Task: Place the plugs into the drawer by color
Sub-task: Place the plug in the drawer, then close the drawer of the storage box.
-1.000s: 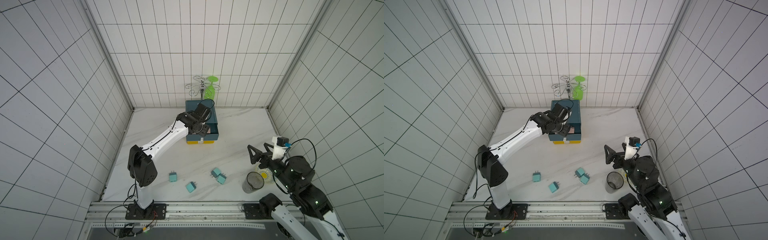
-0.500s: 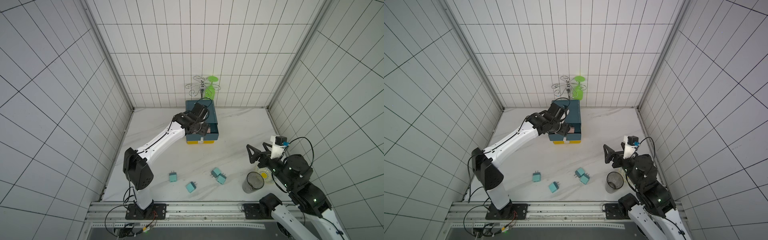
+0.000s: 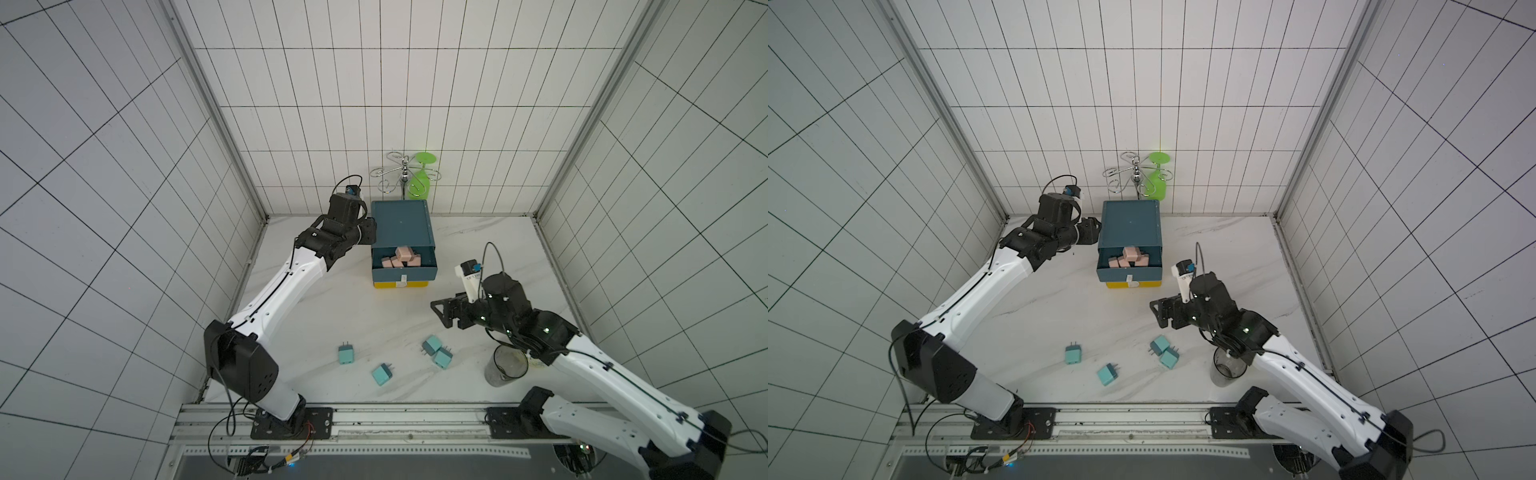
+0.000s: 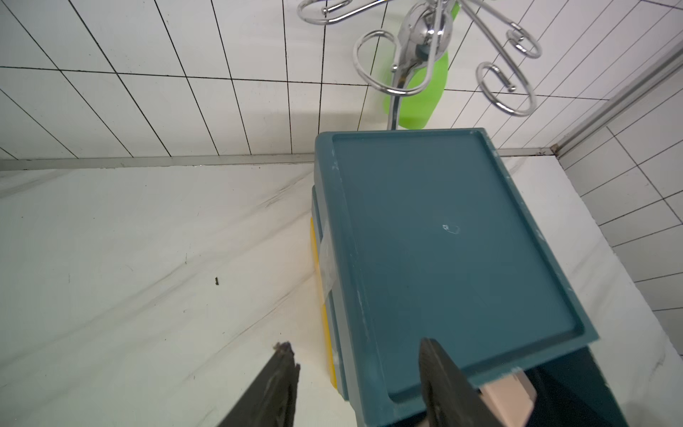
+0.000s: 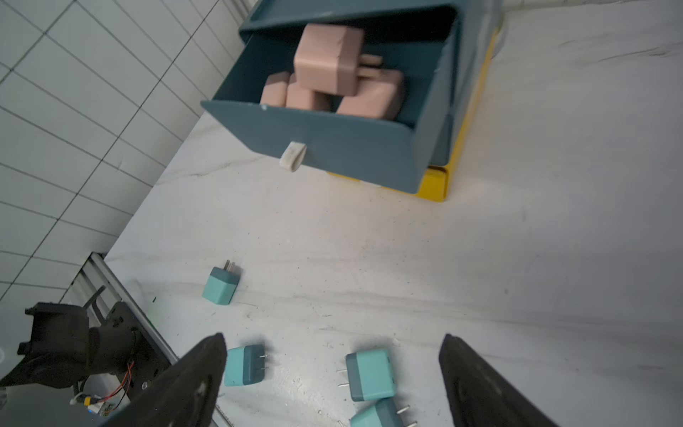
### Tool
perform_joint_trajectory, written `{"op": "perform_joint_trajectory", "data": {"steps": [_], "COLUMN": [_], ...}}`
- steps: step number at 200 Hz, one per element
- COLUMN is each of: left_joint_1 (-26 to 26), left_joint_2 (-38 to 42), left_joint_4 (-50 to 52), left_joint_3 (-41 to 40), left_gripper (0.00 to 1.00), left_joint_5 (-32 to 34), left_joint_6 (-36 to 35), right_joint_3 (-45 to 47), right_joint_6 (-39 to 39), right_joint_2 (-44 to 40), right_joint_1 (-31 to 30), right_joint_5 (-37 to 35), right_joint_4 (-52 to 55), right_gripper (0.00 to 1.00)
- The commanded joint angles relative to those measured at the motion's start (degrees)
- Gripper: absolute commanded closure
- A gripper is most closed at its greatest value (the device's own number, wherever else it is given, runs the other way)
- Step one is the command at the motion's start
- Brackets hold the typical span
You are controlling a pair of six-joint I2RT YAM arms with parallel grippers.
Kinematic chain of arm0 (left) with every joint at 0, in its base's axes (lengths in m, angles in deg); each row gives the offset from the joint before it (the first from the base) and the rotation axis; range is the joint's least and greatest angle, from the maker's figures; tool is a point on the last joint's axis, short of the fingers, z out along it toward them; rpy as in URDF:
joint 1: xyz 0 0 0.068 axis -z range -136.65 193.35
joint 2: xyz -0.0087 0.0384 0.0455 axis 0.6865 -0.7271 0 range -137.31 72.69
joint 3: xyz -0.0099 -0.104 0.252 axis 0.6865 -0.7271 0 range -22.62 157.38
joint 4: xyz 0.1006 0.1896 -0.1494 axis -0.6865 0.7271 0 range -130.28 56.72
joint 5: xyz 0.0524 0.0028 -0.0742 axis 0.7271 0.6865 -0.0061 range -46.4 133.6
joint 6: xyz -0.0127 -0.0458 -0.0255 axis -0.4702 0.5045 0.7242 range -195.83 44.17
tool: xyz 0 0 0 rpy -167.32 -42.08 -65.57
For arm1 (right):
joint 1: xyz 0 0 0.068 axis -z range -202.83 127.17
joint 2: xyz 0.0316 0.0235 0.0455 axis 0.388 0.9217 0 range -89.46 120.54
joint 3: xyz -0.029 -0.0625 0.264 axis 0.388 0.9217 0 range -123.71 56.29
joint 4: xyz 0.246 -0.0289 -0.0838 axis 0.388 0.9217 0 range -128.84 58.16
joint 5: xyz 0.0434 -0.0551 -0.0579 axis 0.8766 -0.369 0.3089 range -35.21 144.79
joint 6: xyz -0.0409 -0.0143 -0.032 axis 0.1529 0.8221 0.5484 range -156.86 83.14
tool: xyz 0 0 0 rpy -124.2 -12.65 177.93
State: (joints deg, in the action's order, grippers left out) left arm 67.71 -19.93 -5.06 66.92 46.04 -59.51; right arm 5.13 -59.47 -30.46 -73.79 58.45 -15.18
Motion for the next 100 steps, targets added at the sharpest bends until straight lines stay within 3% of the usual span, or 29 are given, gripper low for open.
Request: {"op": "perform_joint_trajectory", "data": {"steps": [1,46,65,100], "left_joint_1": [0.12,-0.33,-0.61,-0.7], "left_joint_2": [-4.65,-10.65,-12.5,-13.74], "left_joint_4": [-4.2,-5.33,-4.64,-3.68], "left_joint_3": [1.06,0.75,0.77,0.54], "left_gripper": [0.47,0.53,0.62,0.64], "left_joint_5": [-4.3,-0.71,-1.98,-3.74], "left_joint_6": [-1.83,-3.66,-3.97,-4.89], "right_joint_3": [-7.81,-14.13,-17.26,-21.02], "right_joint_6": [2.68,8.85,11.25,13.39], "right_joint_2": [7.9,19.48,24.01,30.07], "right_joint_1": [-2.55,-2.07,-1.15,-0.81], "right_joint_5": [-6.19,-16.1,-17.12,-19.23], "right_joint_4": [-4.12,-9.43,-9.95,-15.05], "right_gripper": [0.06,0.09,0.11,0.15]}}
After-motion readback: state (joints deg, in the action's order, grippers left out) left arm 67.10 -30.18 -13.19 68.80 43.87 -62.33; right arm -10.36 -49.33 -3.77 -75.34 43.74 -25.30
